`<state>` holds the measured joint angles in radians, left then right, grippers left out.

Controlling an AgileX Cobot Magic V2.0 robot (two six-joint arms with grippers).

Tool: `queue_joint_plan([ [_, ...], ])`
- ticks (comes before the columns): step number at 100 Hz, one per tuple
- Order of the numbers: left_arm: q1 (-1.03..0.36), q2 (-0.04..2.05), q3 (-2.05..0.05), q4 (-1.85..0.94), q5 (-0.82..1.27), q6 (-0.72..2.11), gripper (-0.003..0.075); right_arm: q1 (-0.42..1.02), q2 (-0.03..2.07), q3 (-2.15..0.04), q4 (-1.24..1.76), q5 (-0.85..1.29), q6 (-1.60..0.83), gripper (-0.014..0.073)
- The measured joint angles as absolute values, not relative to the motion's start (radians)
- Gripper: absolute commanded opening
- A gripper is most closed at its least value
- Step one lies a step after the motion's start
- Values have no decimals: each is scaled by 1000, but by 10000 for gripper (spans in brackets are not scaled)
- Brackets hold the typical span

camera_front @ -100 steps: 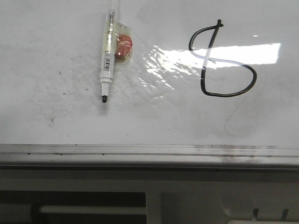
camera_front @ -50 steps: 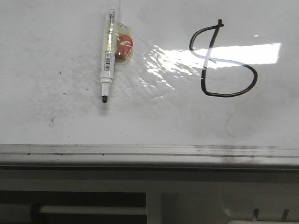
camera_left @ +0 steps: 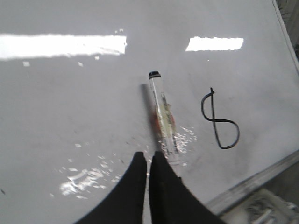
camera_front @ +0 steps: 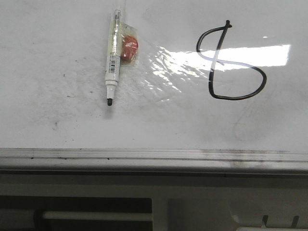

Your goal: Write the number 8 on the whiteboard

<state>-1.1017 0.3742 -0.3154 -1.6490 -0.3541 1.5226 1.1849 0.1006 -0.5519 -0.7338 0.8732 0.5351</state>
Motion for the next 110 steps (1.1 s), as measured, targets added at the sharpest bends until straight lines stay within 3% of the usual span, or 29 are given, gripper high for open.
queue_joint_plan([
  [10, -1029, 372, -257, -1283, -335, 1322, -20, 1185, 101, -552, -734, 872, 535, -43],
  [30, -732, 363, -144, -428, -180, 542, -20, 1185, 101, -552, -734, 871, 538, -43],
  [44, -504, 311, -102, -107, 32, 139, -20, 1185, 101, -552, -734, 871, 538, -43],
  [66, -338, 127, -7, 8, 115, -21, -20, 1185, 101, -552, -734, 871, 538, -43],
  [82, -298, 6, -7, 12, 175, -79, -20, 1185, 101, -552, -734, 869, 538, -43],
  [110, -277, -5, -7, -21, 339, -90, -20, 1185, 101, -552, -734, 869, 539, -43],
])
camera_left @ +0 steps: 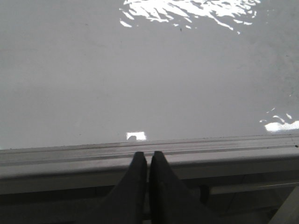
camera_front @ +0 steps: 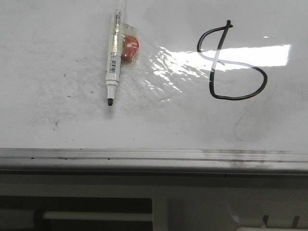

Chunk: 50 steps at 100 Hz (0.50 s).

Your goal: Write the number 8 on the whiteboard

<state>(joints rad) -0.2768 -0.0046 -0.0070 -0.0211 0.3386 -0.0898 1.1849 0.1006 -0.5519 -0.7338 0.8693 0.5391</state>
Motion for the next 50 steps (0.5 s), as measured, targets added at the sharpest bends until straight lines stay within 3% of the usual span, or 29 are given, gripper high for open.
queue_joint_plan([
  [50, -275, -5, -7, -34, 341, -90, -20, 1185, 101, -550, -734, 869, 539, -43],
])
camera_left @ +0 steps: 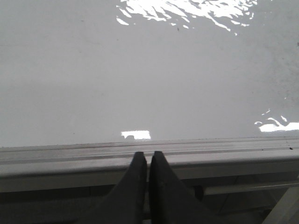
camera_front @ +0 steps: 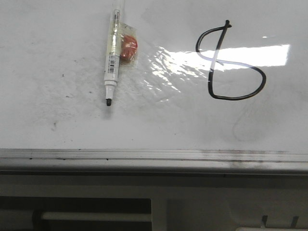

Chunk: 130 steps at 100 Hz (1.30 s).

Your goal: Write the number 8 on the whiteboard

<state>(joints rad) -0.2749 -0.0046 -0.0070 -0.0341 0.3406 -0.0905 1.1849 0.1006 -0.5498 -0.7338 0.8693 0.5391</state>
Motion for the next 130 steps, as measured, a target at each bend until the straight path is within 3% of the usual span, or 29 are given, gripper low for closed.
queue_joint_plan([
  [41, -275, -5, -7, -34, 341, -92, -20, 1183, 101, -533, -762, 893, 539, -43],
  [54, -275, -5, -7, -34, 341, -92, -20, 1120, 101, -449, -785, 819, 539, -43],
  [71, -275, -5, -7, -34, 341, -92, -20, 856, 101, -310, -621, 560, 451, -43],
  [91, -275, -5, -7, -36, 341, -92, -20, 403, 101, -144, -82, 169, -96, -43],
  [100, -275, -5, -7, -36, 341, -92, -20, 239, 101, -64, 19, 17, -201, -43],
  [112, -275, -5, -7, -36, 341, -92, -20, 106, 95, 12, 47, -36, -231, -43],
  [130, -275, -5, -7, -36, 341, -93, -20, 32, 19, 14, 26, 130, -168, -43],
])
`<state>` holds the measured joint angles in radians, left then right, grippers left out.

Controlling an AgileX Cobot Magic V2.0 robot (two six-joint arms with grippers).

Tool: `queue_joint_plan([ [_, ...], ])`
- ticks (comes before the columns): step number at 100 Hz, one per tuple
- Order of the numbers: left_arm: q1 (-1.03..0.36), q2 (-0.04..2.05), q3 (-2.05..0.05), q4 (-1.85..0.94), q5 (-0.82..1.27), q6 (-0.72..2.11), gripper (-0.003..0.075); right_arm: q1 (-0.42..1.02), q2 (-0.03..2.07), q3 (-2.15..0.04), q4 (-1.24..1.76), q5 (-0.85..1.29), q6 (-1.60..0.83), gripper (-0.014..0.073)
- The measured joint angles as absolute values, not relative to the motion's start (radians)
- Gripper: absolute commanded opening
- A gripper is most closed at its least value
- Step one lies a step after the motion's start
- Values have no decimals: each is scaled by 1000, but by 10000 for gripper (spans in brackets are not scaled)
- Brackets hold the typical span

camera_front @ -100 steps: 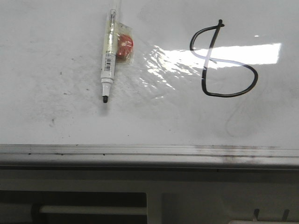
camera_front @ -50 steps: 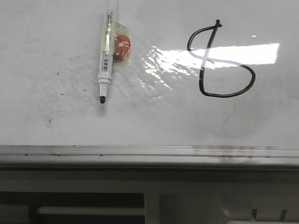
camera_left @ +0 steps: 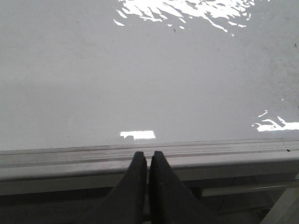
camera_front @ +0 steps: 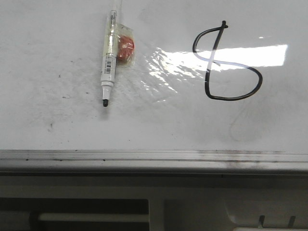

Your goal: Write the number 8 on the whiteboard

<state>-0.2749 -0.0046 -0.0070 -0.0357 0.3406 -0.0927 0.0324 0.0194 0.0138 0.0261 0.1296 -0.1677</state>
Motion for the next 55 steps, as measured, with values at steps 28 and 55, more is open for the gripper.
queue_joint_plan([
  [28, -275, -5, -7, -38, 341, -94, -20, 30, -10, 12, 24, 319, -151, -43],
  [55, -275, -5, -7, -38, 341, -94, -20, 30, -10, 12, 24, 319, -149, -43],
])
